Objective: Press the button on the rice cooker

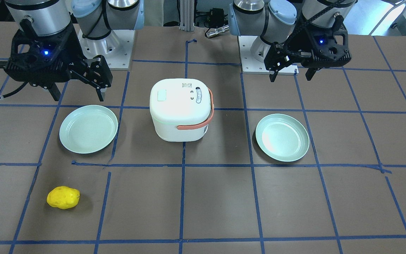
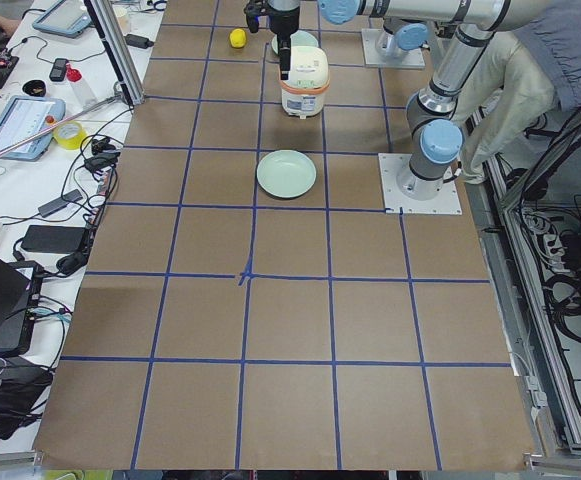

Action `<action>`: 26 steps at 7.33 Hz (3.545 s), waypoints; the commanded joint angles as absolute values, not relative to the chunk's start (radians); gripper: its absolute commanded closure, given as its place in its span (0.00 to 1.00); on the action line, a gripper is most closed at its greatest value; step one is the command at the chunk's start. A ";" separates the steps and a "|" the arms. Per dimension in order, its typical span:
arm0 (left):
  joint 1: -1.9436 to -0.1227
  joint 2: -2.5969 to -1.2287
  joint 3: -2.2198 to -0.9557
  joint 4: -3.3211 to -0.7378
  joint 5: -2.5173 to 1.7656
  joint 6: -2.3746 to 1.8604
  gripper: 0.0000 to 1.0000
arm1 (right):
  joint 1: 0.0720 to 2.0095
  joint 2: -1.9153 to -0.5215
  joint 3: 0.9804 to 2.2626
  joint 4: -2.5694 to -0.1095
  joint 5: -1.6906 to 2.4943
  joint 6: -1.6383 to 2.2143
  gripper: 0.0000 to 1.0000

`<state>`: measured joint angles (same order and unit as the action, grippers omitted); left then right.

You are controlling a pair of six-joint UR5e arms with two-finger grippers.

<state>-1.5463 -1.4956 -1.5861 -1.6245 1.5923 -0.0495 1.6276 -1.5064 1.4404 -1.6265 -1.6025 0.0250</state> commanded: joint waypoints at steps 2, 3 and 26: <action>-1.546 -1.496 -1.586 -1.624 1.592 -0.049 0.00 | 1.628 -1.506 1.440 -1.626 -1.603 0.026 0.00; -1.546 -1.496 -1.586 -1.624 1.592 -0.049 0.00 | 1.631 -1.506 1.440 -1.623 -1.603 0.031 0.00; -1.546 -1.496 -1.586 -1.624 1.592 -0.049 0.00 | 1.914 -1.525 1.838 -1.815 -1.522 0.305 0.95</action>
<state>-1.5463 -1.4956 -1.5861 -1.6245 1.5923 -0.0502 1.9137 -1.5255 1.8355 -1.8145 -1.5203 0.3049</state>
